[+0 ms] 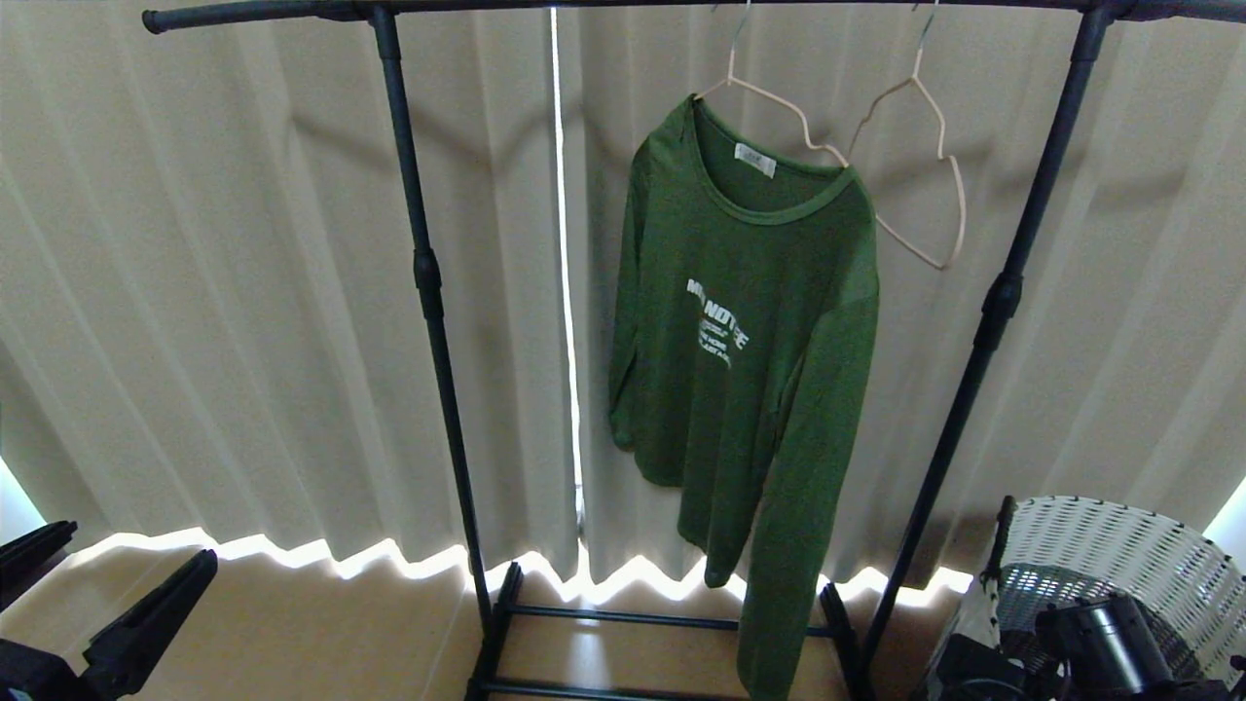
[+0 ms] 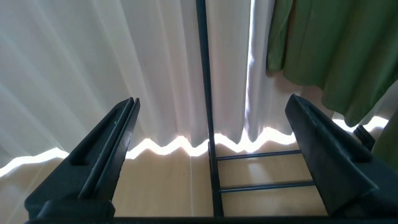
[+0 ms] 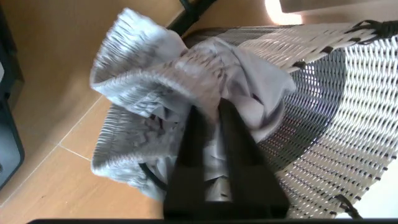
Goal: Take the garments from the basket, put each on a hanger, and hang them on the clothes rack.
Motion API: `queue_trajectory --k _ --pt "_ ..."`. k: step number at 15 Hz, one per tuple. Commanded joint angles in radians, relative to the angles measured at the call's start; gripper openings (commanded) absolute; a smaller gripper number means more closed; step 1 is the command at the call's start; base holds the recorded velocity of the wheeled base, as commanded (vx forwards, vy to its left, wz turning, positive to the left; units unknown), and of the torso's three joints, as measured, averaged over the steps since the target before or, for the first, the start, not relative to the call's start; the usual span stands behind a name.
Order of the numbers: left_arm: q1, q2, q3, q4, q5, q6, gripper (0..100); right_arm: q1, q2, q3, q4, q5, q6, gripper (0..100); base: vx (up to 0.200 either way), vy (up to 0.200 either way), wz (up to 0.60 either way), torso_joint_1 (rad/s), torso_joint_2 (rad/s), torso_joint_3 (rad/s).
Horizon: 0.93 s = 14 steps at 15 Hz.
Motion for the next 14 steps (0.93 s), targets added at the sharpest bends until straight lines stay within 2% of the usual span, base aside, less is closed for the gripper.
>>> queue_trajectory --k 1,3,5,10,14 --pt "-0.001 0.001 0.003 0.001 0.0 0.0 100 -0.016 -0.025 0.0 -0.009 0.001 0.0 0 0.0 0.0 0.0 0.0 0.0 0.0" --pt "-0.001 0.001 0.006 0.001 0.0 0.002 100 -0.026 -0.089 0.0 -0.009 0.003 0.0 0 0.0 0.0 0.0 0.0 0.0 0.0" --pt "0.001 0.001 0.004 0.001 0.0 0.002 100 -0.027 -0.227 0.0 -0.002 0.004 0.0 0 0.0 0.0 0.0 0.0 0.0 0.0" --pt "-0.001 -0.002 0.009 0.001 0.0 0.005 100 -0.138 -0.603 0.0 0.003 0.014 -0.001 0 0.0 0.0 0.0 0.0 0.0 0.0" --pt "-0.004 -0.003 0.013 0.001 0.0 0.006 100 -0.178 -0.755 -0.053 0.006 0.017 0.002 0 0.0 0.0 0.0 0.0 0.0 0.0"
